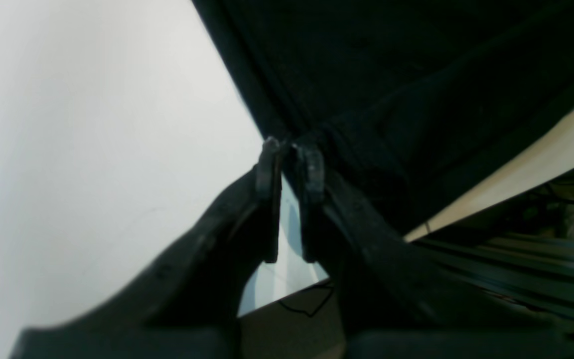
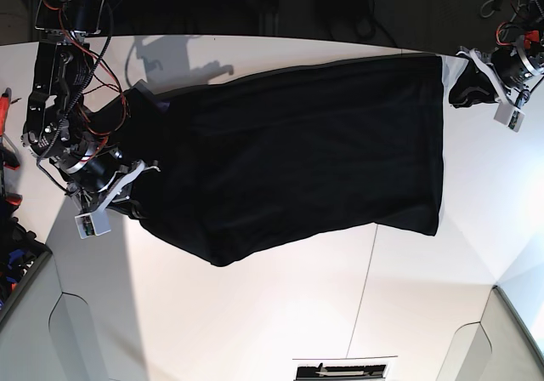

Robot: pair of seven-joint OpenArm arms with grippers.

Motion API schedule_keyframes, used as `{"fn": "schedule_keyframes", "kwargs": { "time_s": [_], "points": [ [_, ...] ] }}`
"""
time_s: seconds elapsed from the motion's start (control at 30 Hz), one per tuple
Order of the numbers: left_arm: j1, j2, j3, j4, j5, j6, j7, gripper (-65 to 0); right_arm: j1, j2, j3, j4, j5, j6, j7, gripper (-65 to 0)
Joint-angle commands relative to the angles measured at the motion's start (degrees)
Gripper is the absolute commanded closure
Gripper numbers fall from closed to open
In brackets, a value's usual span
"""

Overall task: Layout the t-shirt on the table in an organized manner, then fold the t-shirt properly
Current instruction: 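Grasp the shirt corner with the right gripper and drag it outward, then pull the held corner with the right gripper away from the left gripper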

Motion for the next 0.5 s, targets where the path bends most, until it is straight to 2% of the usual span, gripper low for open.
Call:
{"fn": "schedule_keyframes", "kwargs": {
  "time_s": [0.0,0.1,0.17,0.47],
  "points": [
    [-0.07,-1.09,-0.59,0.68,-1.01,-0.36,-0.83,-7.2,1.27,0.61,0.37,1.09,0.87,0.33,1.7,-5.3],
    [-0.07,-1.09,-0.57,0.68,-1.01,-0.36,-0.83,-7.2,1.18,0.59,0.37,1.05,0.66,0.33,1.68,-14.7],
    [-0.07,-1.09,-0.59,0.68,-1.01,-0.36,-0.83,-7.2,1.2,0.59,0.37,1.05,0.68,0.31,1.7,-17.6],
    [-0.07,-1.09,-0.59,0.68,-1.01,-0.36,-0.83,-7.2,1.2,0.61,0.37,-0.2,-1.75,0.28,2.43,-17.8]
  ]
}}
